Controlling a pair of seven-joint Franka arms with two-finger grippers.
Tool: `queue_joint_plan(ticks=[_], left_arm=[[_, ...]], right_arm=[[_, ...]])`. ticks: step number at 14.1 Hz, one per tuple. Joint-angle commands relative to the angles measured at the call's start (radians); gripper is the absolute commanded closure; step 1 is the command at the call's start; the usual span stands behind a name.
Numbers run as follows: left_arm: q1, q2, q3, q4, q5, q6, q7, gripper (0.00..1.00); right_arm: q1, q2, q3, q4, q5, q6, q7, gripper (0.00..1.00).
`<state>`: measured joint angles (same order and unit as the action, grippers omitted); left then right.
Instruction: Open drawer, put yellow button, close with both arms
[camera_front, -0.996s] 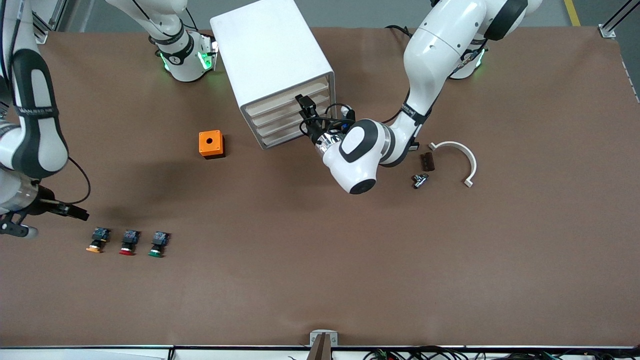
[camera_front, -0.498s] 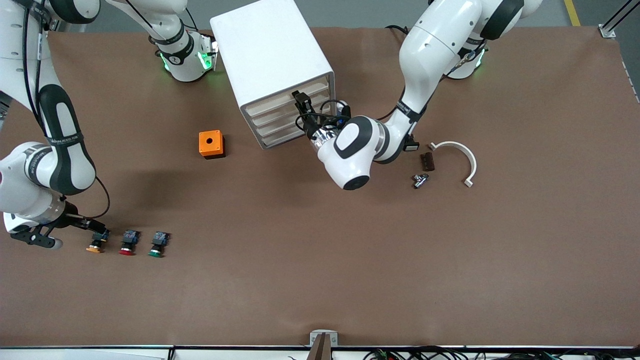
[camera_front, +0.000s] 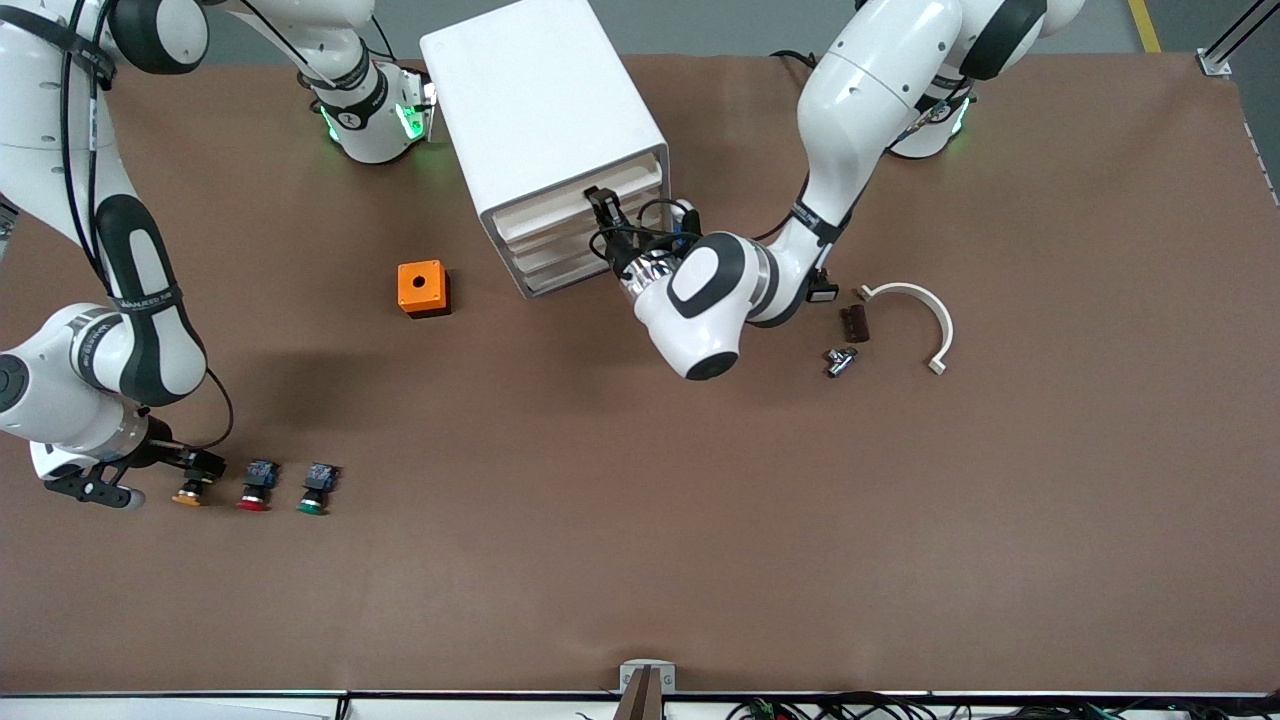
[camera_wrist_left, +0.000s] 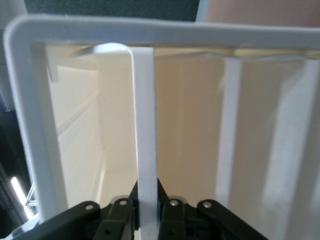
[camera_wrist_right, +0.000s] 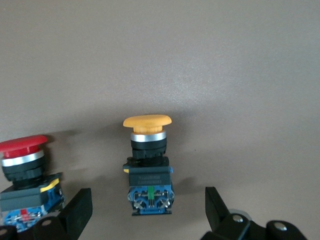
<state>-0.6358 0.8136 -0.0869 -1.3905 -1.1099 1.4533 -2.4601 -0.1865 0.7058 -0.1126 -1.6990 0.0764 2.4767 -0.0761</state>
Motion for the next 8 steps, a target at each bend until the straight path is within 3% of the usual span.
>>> queue_joint_plan(ticks=[1, 4, 5, 6, 8], left_arm=[[0.028, 0.009, 0.094, 0.021, 0.024, 0.016, 0.068, 1.00], [0.033, 0.009, 0.154, 0.024, 0.021, 0.045, 0.177, 1.00], [0.034, 0.007, 0.159, 0.025, 0.022, 0.070, 0.197, 1.00], [0.038, 0.009, 0.160, 0.028, 0.021, 0.094, 0.217, 1.00], [0.047, 0.009, 0.160, 0.027, 0.022, 0.127, 0.257, 0.95]], right_arm=[[-0.007, 0.044, 0.008, 0.041, 0.014, -0.005, -0.004, 0.00], [-0.007, 0.070, 0.010, 0.062, 0.014, -0.010, -0.007, 0.03], [-0.002, 0.070, 0.010, 0.062, 0.011, -0.013, -0.010, 0.10], [-0.001, 0.069, 0.010, 0.062, 0.006, -0.015, -0.011, 0.20], [-0.002, 0.066, 0.010, 0.070, 0.008, -0.040, -0.077, 0.52]])
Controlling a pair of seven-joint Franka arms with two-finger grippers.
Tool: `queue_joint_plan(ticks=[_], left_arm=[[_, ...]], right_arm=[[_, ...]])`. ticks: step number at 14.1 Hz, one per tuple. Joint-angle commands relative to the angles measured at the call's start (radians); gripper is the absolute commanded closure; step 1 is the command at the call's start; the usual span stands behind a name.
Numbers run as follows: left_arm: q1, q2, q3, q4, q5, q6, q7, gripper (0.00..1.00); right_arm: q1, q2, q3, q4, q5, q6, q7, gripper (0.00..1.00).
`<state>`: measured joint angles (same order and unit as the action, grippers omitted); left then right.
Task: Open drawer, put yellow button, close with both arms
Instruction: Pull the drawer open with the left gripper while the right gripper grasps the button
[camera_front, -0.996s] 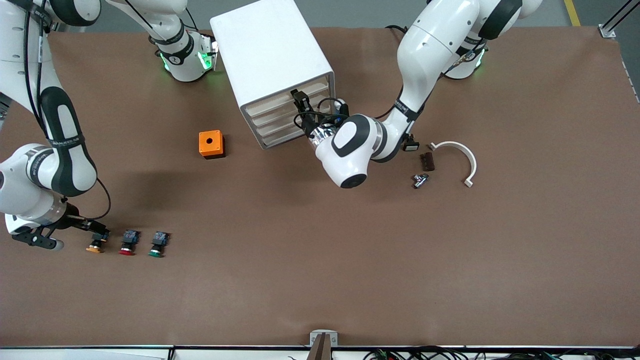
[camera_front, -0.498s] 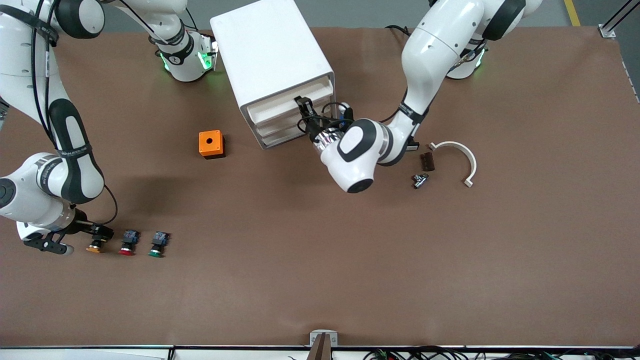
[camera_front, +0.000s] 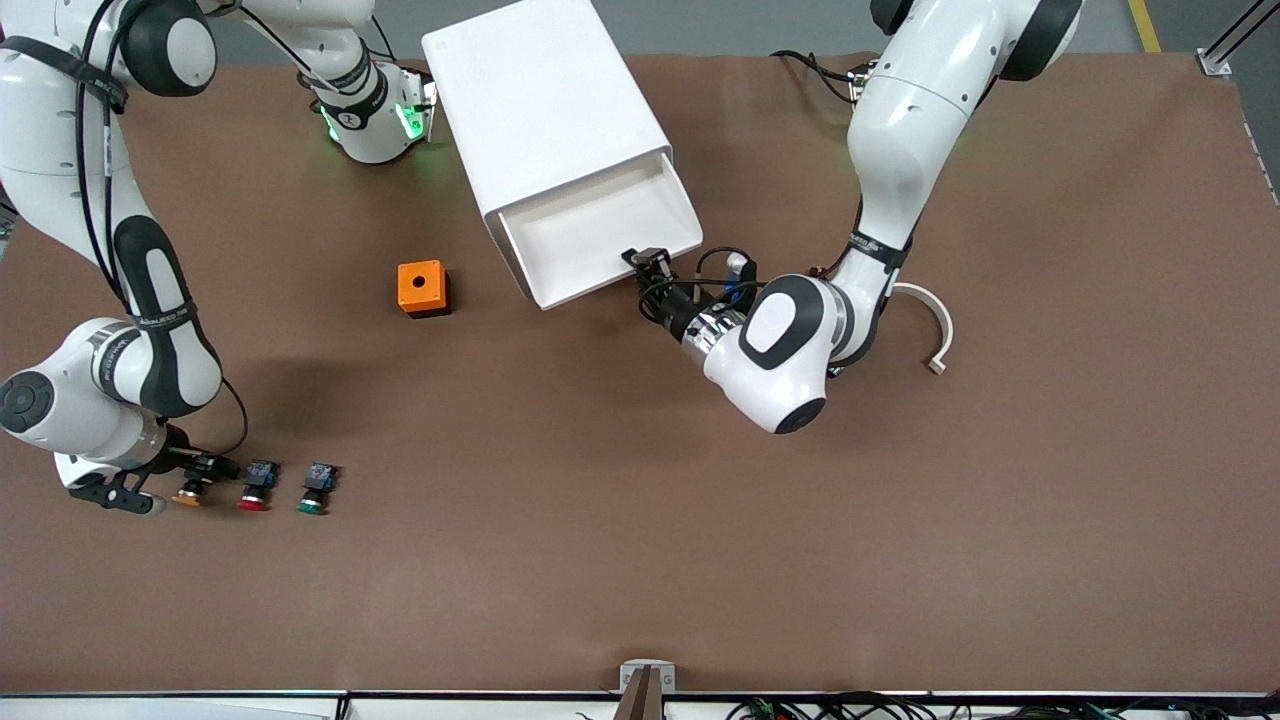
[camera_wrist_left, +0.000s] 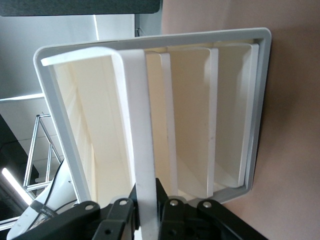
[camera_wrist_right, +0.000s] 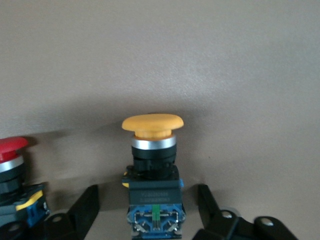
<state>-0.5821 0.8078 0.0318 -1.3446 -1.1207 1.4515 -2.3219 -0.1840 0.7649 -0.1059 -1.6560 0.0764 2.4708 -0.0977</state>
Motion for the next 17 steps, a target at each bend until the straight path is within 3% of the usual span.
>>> queue_joint_plan(ticks=[1, 3, 4, 7, 10, 13, 16, 17], left_arm=[[0.004, 0.017, 0.040, -0.022, 0.030, 0.130, 0.137, 0.78], [0.005, 0.021, 0.042, -0.024, 0.036, 0.129, 0.133, 0.11], [0.007, 0.016, 0.042, -0.022, 0.038, 0.127, 0.136, 0.01], [0.057, 0.010, 0.043, 0.004, 0.039, 0.129, 0.145, 0.01], [0.139, 0.010, 0.046, 0.050, 0.039, 0.130, 0.238, 0.01], [0.171, 0.007, 0.120, 0.056, 0.041, 0.130, 0.419, 0.01], [0.171, 0.002, 0.218, 0.056, 0.053, 0.125, 0.588, 0.01], [0.171, -0.002, 0.238, 0.056, 0.124, 0.121, 0.657, 0.01]], right_arm=[[-0.006, 0.007, 0.003, 0.059, 0.014, -0.085, -0.068, 0.67], [-0.014, 0.007, 0.003, 0.128, 0.016, -0.220, -0.068, 0.91], [-0.014, 0.004, 0.003, 0.146, 0.016, -0.268, -0.065, 0.97], [-0.006, -0.039, 0.003, 0.141, 0.022, -0.302, -0.057, 1.00], [0.003, -0.152, 0.003, 0.118, 0.048, -0.468, 0.050, 1.00], [0.049, -0.289, 0.003, 0.050, 0.069, -0.553, 0.183, 1.00], [0.133, -0.413, 0.005, 0.041, 0.120, -0.720, 0.405, 1.00], [0.168, -0.458, 0.005, 0.041, 0.146, -0.774, 0.497, 1.00]])
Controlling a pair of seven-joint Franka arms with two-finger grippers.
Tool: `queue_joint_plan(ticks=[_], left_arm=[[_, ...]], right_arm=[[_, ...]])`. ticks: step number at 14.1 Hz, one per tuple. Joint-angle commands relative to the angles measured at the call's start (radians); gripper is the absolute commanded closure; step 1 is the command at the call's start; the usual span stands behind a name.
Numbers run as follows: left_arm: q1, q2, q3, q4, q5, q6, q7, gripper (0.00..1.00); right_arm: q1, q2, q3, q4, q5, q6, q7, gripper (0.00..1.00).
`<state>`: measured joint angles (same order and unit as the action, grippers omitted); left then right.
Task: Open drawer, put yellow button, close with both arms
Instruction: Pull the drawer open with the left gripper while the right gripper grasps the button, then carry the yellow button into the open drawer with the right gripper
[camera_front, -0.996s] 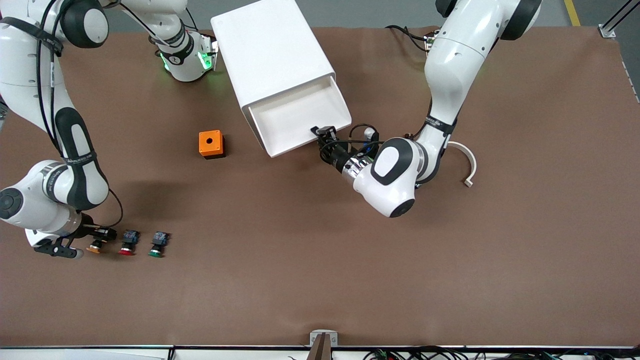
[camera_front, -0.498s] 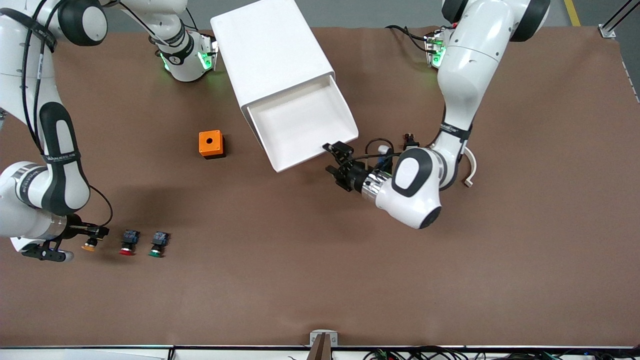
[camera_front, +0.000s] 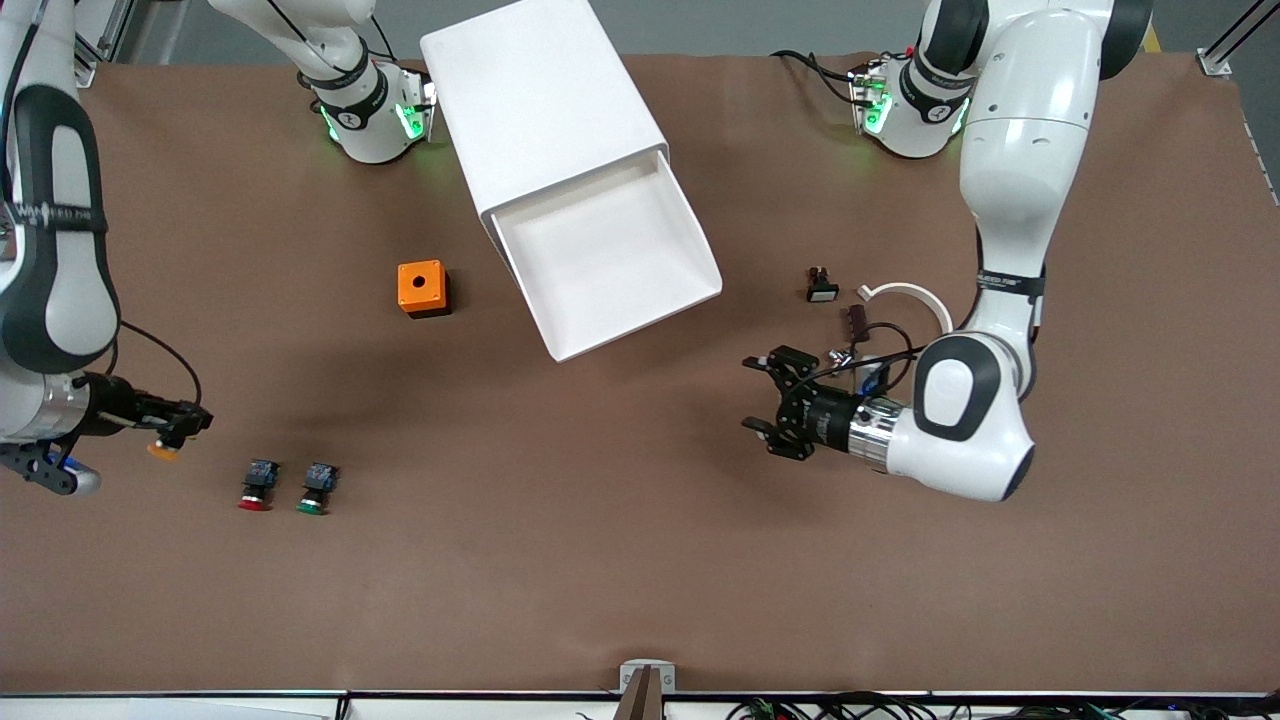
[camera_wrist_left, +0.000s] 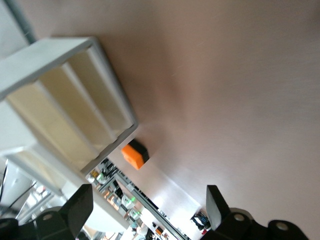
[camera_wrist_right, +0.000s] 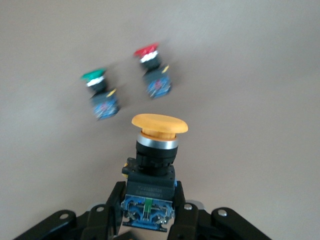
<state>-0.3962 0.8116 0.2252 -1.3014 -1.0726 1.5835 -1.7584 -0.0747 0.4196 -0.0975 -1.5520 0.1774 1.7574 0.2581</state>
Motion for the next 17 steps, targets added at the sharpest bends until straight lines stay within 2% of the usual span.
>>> queue_joint_plan(ticks=[1, 3, 6, 8, 11, 15, 17], left_arm=[[-0.015, -0.015, 0.043, 0.013, 0.159, -0.011, 0.150, 0.01], [-0.020, -0.028, 0.046, 0.013, 0.317, -0.011, 0.232, 0.01], [-0.024, -0.061, 0.042, 0.013, 0.492, -0.014, 0.341, 0.01], [-0.029, -0.106, 0.031, 0.011, 0.615, -0.014, 0.443, 0.01], [-0.041, -0.166, 0.034, 0.010, 0.727, -0.016, 0.606, 0.01], [-0.042, -0.178, 0.028, 0.007, 0.753, -0.007, 0.841, 0.01], [-0.047, -0.180, 0.020, 0.010, 0.753, 0.013, 0.873, 0.00]], right_arm=[[0.116, -0.145, -0.004, -0.059, 0.051, -0.099, 0.255, 1.00], [0.241, -0.194, -0.004, -0.063, 0.053, -0.133, 0.488, 1.00], [0.444, -0.219, -0.004, -0.062, 0.062, -0.128, 0.809, 1.00], [0.554, -0.226, -0.004, -0.062, 0.068, -0.093, 0.971, 1.00], [0.712, -0.231, -0.005, -0.068, 0.066, -0.007, 1.178, 1.00], [0.849, -0.217, -0.007, -0.106, 0.050, 0.166, 1.335, 1.00], [0.904, -0.171, -0.007, -0.105, -0.014, 0.235, 1.394, 1.00]])
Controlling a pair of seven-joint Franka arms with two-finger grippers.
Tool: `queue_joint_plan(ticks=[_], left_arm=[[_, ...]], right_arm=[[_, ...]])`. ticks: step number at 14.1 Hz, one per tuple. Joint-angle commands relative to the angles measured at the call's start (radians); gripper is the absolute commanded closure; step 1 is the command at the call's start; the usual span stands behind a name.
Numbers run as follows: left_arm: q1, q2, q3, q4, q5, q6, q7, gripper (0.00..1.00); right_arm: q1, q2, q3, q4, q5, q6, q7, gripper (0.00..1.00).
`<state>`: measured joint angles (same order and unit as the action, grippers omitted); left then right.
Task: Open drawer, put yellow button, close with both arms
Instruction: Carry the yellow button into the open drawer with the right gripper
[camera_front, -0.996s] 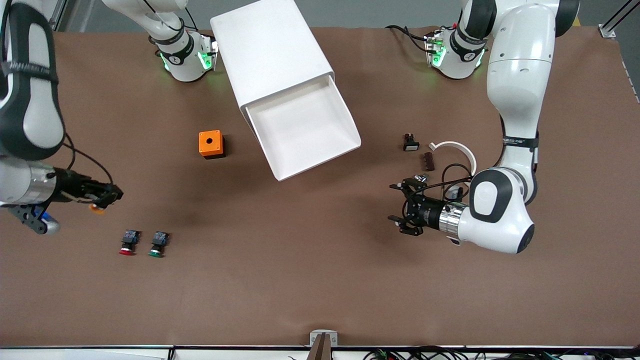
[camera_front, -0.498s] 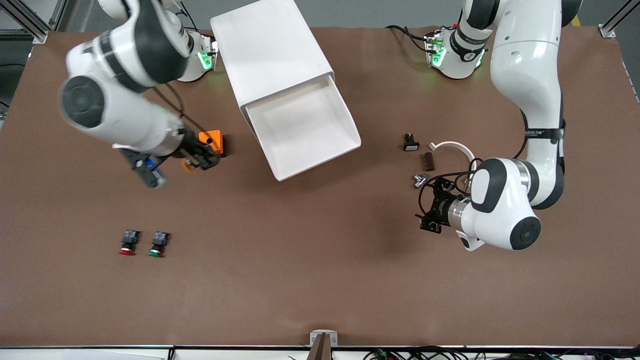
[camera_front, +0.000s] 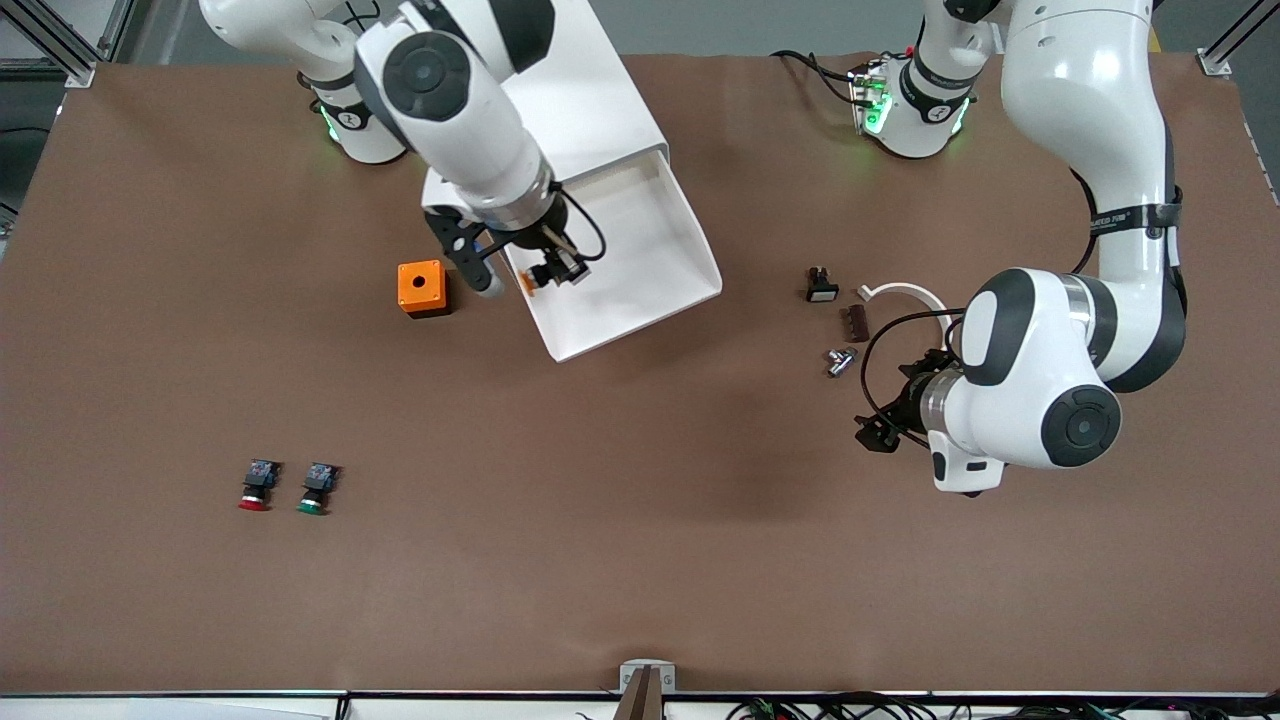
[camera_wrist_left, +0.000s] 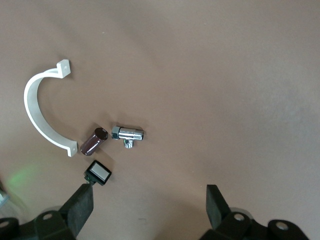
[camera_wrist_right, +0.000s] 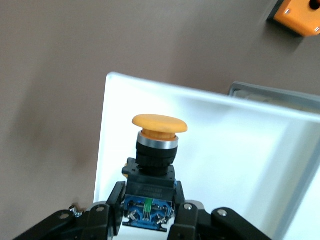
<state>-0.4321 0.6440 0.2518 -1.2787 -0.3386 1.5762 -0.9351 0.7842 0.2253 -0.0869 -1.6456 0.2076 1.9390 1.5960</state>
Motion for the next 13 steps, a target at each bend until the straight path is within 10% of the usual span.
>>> queue_joint_plan(ticks=[1, 13], left_arm=[[-0.022, -0.012, -0.006, -0.013, 0.020, 0.037, 0.111, 0.00], [-0.051, 0.013, -0.020, -0.018, 0.026, 0.188, 0.569, 0.00]], right_arm=[[0.074, 0.047, -0.017, -0.010, -0.085, 0.086, 0.094, 1.00], [0.147, 0.184, -0.016, 0.061, -0.139, 0.137, 0.159, 0.95]])
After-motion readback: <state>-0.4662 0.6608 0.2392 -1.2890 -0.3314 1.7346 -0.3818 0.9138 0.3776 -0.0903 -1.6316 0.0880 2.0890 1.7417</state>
